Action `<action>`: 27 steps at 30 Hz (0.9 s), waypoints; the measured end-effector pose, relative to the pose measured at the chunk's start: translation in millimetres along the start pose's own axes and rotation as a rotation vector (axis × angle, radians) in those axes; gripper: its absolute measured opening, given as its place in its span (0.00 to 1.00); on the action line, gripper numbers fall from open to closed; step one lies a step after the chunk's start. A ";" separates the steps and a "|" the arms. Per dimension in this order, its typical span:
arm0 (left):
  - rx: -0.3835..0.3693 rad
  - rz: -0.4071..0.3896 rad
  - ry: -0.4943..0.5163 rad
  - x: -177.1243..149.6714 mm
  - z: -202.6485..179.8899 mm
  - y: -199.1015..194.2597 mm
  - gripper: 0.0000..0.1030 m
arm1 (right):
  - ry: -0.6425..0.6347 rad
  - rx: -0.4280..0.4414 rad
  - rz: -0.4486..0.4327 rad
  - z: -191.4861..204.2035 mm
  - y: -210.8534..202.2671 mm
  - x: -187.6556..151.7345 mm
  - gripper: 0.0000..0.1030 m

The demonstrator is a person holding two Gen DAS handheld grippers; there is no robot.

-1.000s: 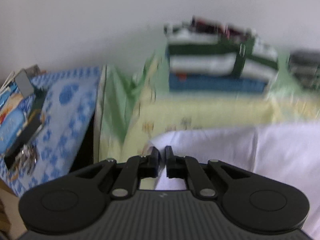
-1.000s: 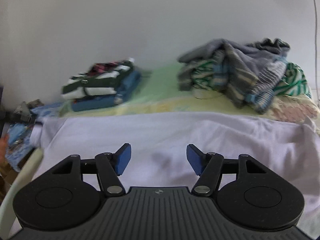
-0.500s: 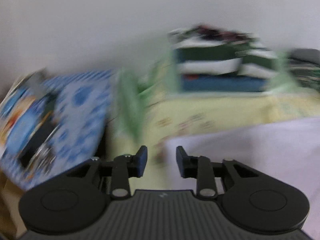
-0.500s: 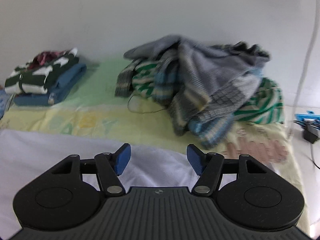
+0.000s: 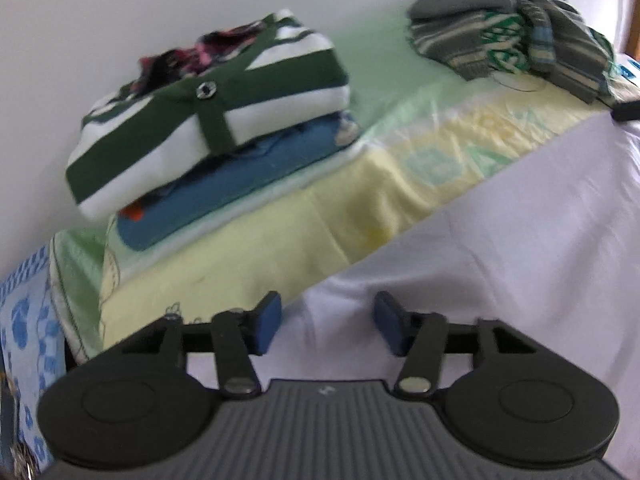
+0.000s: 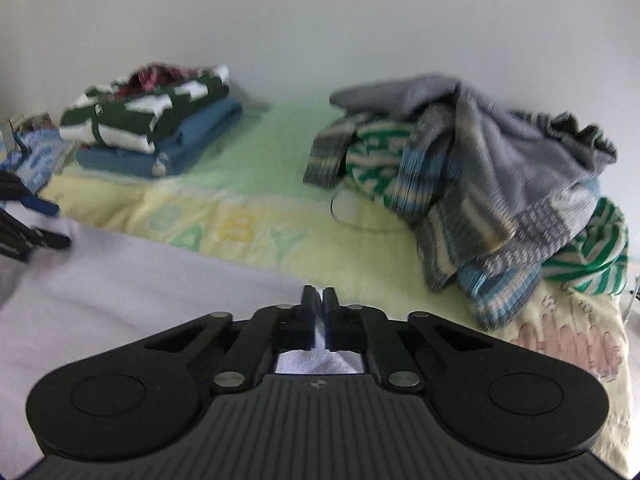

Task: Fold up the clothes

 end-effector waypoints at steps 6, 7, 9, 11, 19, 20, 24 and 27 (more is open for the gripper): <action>0.025 -0.024 0.088 -8.1 -17.4 -10.7 0.18 | 0.028 0.040 -0.068 -0.6 -19.2 4.3 0.00; 0.030 -0.028 0.089 -8.7 -17.8 -11.7 0.17 | 0.006 0.044 -0.064 2.9 -18.7 3.3 0.00; 0.031 -0.042 0.079 -6.3 -15.4 -15.5 0.15 | -0.045 0.052 -0.052 10.8 -16.6 0.8 0.07; 0.018 -0.052 0.073 -1.8 -11.1 -17.2 0.20 | -0.109 0.046 -0.043 19.6 -12.2 -1.3 0.57; -0.052 0.004 0.125 7.8 -5.9 3.9 0.71 | -0.197 0.099 0.093 25.6 34.3 -8.1 0.71; -0.053 0.004 0.127 8.5 -5.1 6.5 0.73 | -0.177 0.106 0.117 22.0 40.6 -9.3 0.71; -0.080 0.006 0.120 10.4 -3.7 10.7 0.75 | -0.072 0.132 0.137 7.5 50.0 -8.3 0.47; -0.103 0.005 0.119 11.4 -4.1 11.8 0.59 | -0.080 0.127 0.111 11.3 45.0 -4.5 0.03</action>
Point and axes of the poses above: each gripper's, at about its wrist camera, not at the fingertips, and y roughly the way its jaws point, z to its left, x to its top, the point moved 2 cm from there along y, roughly the way its jaws point, and after that the axes turned 13 degrees about -z, right-handed, at the moved point
